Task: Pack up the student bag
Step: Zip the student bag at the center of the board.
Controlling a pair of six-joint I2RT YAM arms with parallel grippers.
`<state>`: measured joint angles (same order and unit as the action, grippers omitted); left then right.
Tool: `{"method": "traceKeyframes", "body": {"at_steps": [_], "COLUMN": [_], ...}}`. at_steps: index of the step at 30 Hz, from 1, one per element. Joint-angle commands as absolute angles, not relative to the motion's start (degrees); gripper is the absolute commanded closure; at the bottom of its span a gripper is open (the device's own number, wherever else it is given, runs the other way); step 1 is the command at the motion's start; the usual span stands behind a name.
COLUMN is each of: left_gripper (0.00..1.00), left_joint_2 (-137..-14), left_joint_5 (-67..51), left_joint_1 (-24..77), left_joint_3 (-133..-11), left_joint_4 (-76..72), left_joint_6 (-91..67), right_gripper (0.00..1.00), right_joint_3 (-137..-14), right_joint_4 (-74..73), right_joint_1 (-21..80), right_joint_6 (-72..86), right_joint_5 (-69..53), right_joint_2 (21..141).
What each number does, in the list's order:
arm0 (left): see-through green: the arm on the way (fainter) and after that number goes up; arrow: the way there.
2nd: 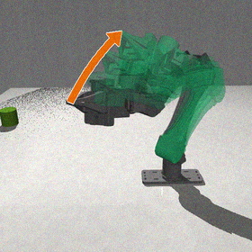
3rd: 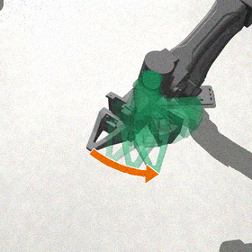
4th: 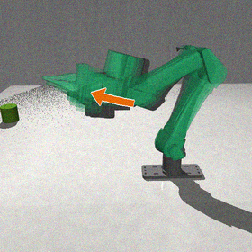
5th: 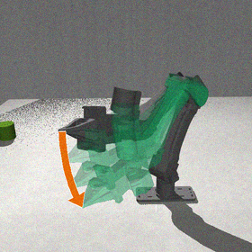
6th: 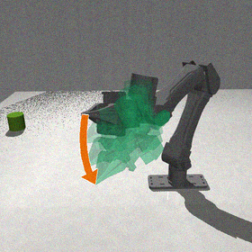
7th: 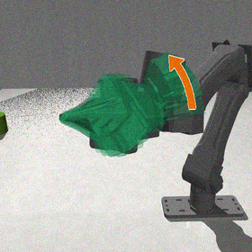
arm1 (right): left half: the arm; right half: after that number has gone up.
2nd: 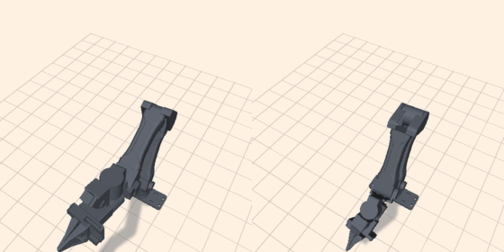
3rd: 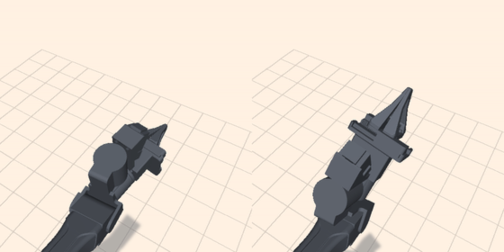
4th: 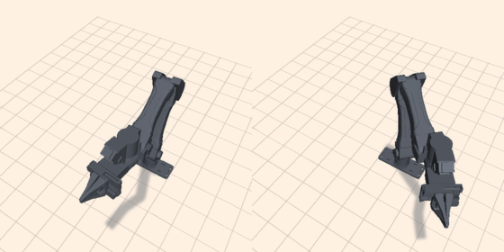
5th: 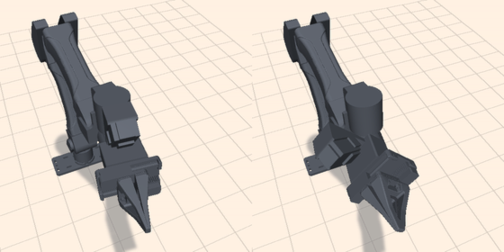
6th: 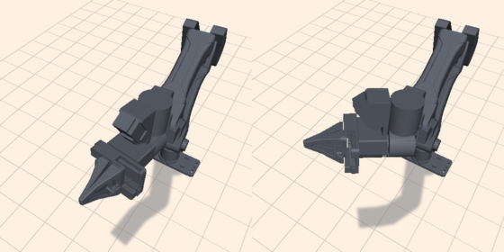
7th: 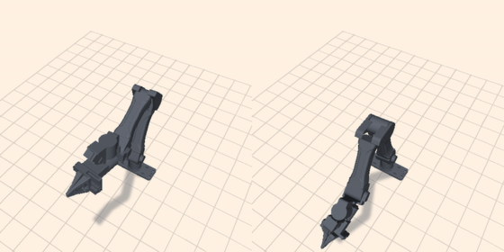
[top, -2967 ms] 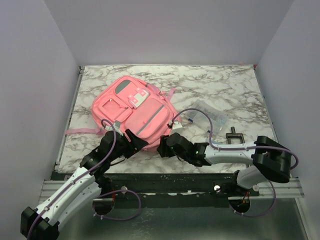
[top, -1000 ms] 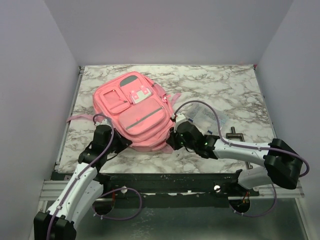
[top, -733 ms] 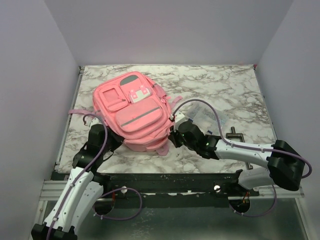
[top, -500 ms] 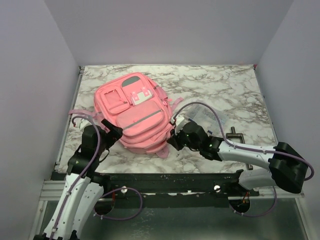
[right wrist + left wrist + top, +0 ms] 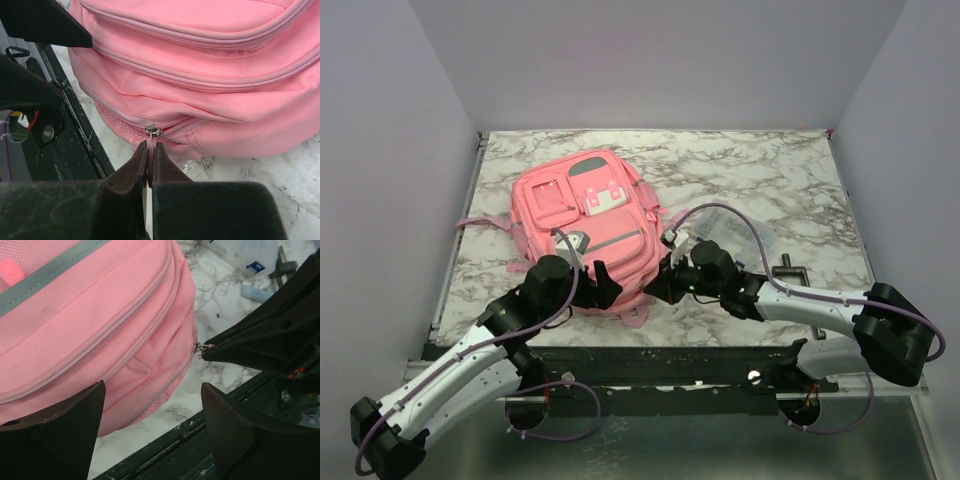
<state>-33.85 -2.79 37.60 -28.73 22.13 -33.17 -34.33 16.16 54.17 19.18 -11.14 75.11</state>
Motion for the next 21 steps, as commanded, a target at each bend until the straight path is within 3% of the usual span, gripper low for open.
{"method": "traceKeyframes", "body": {"at_steps": [1,5,10,16,19,21], "left_gripper": [0.21,0.22,0.46,0.56,0.72,0.90], "left_joint_2": [-37.5,-45.8,-57.4,-63.6,-64.9,-65.2], "left_joint_5": [14.8,20.1,23.8,19.9,19.5,19.0], "left_joint_1": [47.5,53.5,58.5,59.2,59.2,59.2], "left_joint_3": [-33.0,-35.8,-39.1,-41.7,-42.1,-42.1], "left_joint_4": [22.5,22.4,21.6,21.3,20.9,21.5], "left_joint_6": [-23.7,-22.0,-19.4,-18.9,-18.2,-17.8], "right_gripper": [0.99,0.99,0.99,0.99,0.99,1.00], "right_joint_3": [-36.6,-37.7,-38.1,-38.2,-38.4,-38.7], "right_joint_4": [14.8,13.8,12.9,12.7,11.8,9.9], "right_joint_1": [51.3,50.1,49.9,49.6,49.6,49.6], "right_joint_6": [22.8,22.6,21.6,21.9,21.0,19.2], "right_joint_5": [-16.6,-19.6,-20.5,-20.8,-20.0,-16.7], "right_joint_2": [74.2,74.8,74.1,73.9,74.0,73.8]}}
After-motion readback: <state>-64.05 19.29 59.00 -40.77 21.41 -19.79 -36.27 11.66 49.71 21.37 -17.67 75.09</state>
